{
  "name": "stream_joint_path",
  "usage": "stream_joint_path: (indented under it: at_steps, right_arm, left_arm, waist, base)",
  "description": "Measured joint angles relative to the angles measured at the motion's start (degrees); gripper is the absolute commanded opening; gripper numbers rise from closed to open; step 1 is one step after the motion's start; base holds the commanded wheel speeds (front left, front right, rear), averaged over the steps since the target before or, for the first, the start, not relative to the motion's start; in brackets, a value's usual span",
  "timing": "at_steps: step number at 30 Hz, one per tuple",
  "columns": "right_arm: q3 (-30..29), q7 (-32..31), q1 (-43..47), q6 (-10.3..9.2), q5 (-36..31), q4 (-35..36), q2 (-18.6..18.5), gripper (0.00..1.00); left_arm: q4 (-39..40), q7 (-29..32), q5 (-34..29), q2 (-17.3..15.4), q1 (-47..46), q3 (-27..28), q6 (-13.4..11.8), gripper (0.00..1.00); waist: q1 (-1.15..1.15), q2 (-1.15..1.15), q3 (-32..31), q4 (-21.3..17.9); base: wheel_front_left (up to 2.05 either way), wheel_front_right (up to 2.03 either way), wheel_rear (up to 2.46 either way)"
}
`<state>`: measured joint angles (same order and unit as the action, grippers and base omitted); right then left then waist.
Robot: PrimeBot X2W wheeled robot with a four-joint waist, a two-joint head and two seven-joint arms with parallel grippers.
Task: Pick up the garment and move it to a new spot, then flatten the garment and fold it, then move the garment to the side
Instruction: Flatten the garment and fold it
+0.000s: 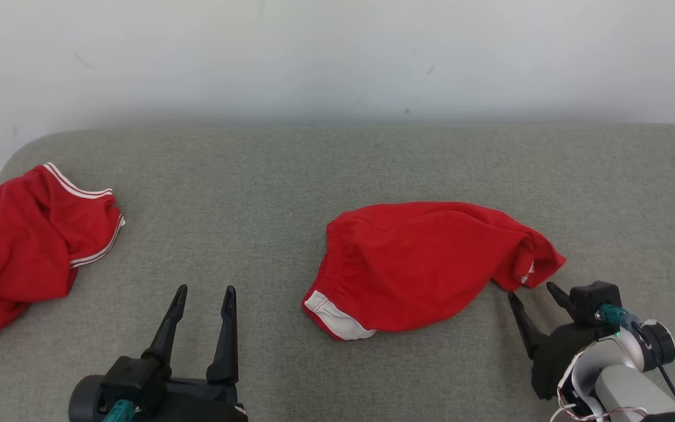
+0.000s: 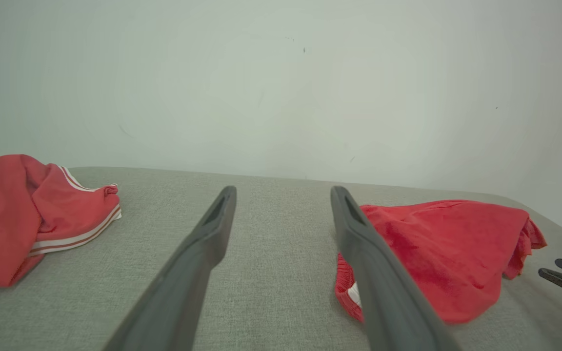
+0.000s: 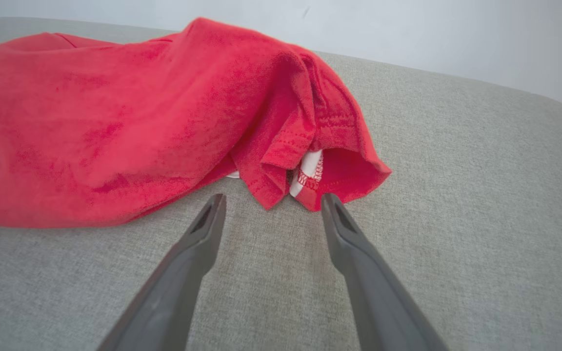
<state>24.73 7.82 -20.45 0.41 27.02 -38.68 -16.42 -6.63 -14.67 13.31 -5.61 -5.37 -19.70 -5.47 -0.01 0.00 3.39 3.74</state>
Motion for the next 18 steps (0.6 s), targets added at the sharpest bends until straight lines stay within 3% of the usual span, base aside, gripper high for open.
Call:
stream_joint_path:
  at_steps: [14,18]
  right_arm:
    - [0.43,-2.35,-3.92,-0.34,-0.07,-9.02,1.46,1.0]
    - [0.32,-2.61,-5.65,-0.03,0.12,-11.05,1.99,0.55]
  left_arm:
    - [-0.68,0.0,-0.78,0.09,-0.14,-0.94,0.01,1.0]
    - [-0.66,0.0,-0.78,0.08,-0.14,-0.94,0.03,1.0]
  waist:
    - [0.0,0.0,-0.96,2.87]
    - [0.0,0.0,-0.84,3.67]
  base:
    - [0.0,0.0,0.0]
    - [0.0,0.0,0.0]
